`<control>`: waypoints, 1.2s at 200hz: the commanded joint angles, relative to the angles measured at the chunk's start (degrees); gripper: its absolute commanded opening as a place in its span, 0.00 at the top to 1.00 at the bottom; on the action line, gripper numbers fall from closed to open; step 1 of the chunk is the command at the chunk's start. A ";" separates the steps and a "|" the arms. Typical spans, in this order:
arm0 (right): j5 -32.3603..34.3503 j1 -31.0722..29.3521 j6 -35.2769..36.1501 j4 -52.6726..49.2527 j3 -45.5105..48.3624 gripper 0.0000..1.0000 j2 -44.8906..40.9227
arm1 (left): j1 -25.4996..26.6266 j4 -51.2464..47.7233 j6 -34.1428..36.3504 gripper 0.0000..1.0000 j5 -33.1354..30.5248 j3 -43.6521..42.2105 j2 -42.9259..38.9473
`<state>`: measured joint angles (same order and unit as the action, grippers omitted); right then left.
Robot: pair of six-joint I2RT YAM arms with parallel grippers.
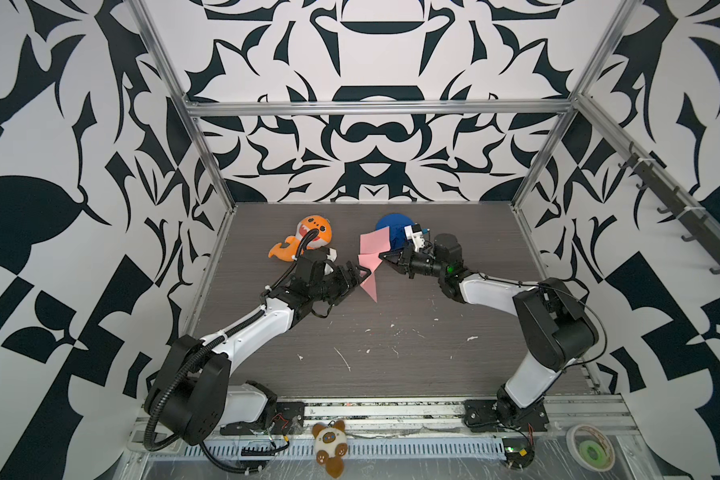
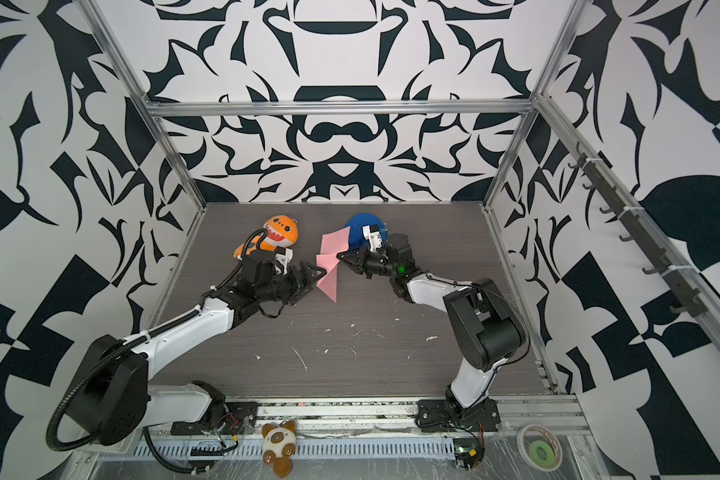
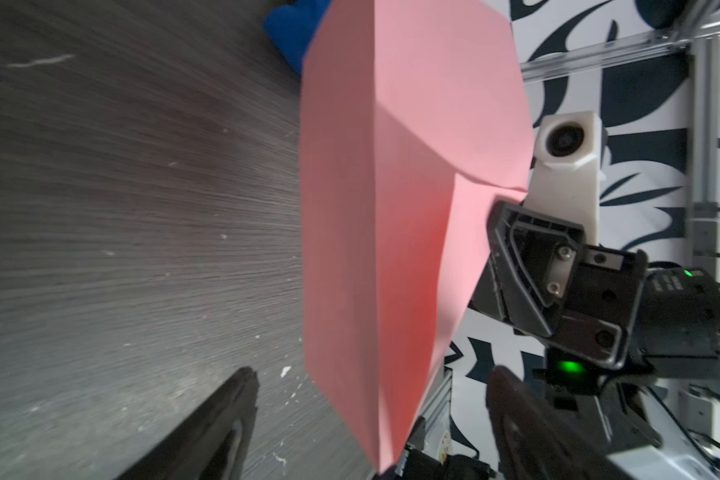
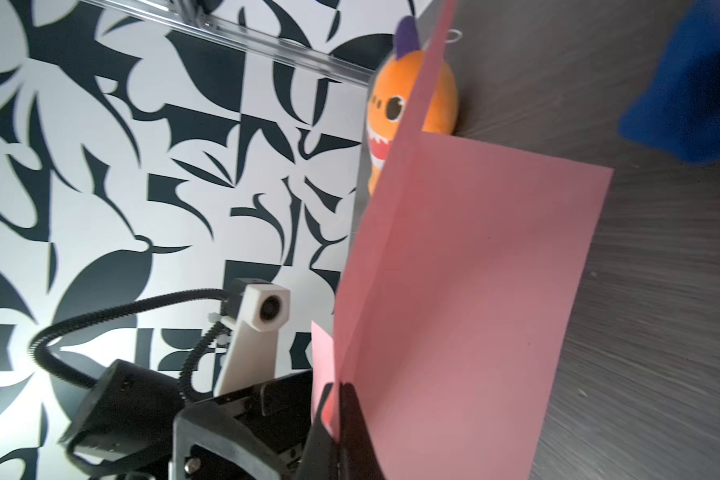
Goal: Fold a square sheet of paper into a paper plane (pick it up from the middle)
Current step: 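Lift the folded pink sheet upright with both grippers, raising it off the table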
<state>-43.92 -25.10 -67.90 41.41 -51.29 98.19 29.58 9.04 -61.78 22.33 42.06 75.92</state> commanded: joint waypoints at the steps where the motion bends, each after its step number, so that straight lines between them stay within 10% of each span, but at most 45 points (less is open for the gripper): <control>1: -3.08 -0.09 -6.22 8.20 -2.46 1.00 -0.72 | -0.14 9.34 -2.64 0.10 4.44 -0.36 -0.16; 158: -3.98 -0.03 -7.46 8.06 -1.01 0.99 0.36 | -2.37 13.88 -3.77 0.90 4.40 0.56 1.08; 240: 1.62 1.91 6.66 -13.04 -0.58 0.70 -3.82 | -3.30 -12.67 9.21 0.94 -3.61 6.17 -1.01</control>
<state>-46.00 -24.60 -70.04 39.16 -51.83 98.61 26.74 13.10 -61.01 24.36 43.57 76.55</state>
